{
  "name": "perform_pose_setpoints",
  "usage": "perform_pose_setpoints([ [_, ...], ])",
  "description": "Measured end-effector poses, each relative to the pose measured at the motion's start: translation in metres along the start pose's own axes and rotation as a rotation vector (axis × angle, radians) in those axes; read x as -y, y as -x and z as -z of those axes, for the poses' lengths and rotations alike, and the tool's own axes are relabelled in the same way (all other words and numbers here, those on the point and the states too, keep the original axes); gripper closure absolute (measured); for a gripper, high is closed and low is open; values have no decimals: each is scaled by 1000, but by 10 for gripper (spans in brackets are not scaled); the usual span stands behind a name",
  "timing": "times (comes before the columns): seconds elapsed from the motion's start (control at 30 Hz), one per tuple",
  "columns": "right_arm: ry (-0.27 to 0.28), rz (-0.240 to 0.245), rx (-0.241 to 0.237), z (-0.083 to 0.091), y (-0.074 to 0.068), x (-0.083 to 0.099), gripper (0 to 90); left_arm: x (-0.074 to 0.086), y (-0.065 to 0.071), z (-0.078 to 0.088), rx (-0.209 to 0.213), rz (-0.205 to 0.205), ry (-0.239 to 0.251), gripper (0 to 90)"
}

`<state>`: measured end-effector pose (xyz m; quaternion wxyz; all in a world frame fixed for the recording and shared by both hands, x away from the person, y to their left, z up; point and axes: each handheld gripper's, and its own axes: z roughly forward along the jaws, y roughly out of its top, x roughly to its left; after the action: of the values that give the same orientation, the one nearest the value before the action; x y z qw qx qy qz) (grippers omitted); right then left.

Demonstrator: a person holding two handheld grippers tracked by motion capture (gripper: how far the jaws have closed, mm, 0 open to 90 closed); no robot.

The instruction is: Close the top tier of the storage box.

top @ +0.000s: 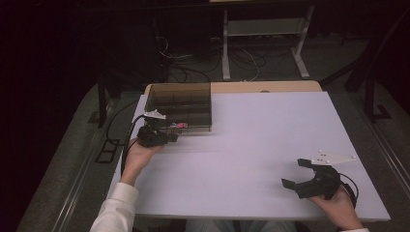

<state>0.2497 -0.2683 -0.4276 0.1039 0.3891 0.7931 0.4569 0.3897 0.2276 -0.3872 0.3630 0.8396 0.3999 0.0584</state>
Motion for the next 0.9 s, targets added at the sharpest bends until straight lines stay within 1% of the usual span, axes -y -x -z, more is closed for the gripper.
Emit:
perform_pose_setpoints([
  [0.17, 1, -1, 1, 0, 0, 0, 0, -1, -3, 1, -2, 18, 14, 891],
  [0.23, 0, -1, 0, 0, 0, 0, 0, -3, -3, 1, -10, 19, 14, 891],
  [0.33, 0, 1, -1, 0, 0, 0, 0, -5, -4, 1, -8, 26, 21, 891],
  [0.63, -1, 0, -1, 0, 0, 0, 0, -12, -5, -2, -14, 23, 14, 891],
  [0.9, 0, -1, -1, 0, 0, 0, 0, -13, -10, -3, -20, 42, 22, 891],
])
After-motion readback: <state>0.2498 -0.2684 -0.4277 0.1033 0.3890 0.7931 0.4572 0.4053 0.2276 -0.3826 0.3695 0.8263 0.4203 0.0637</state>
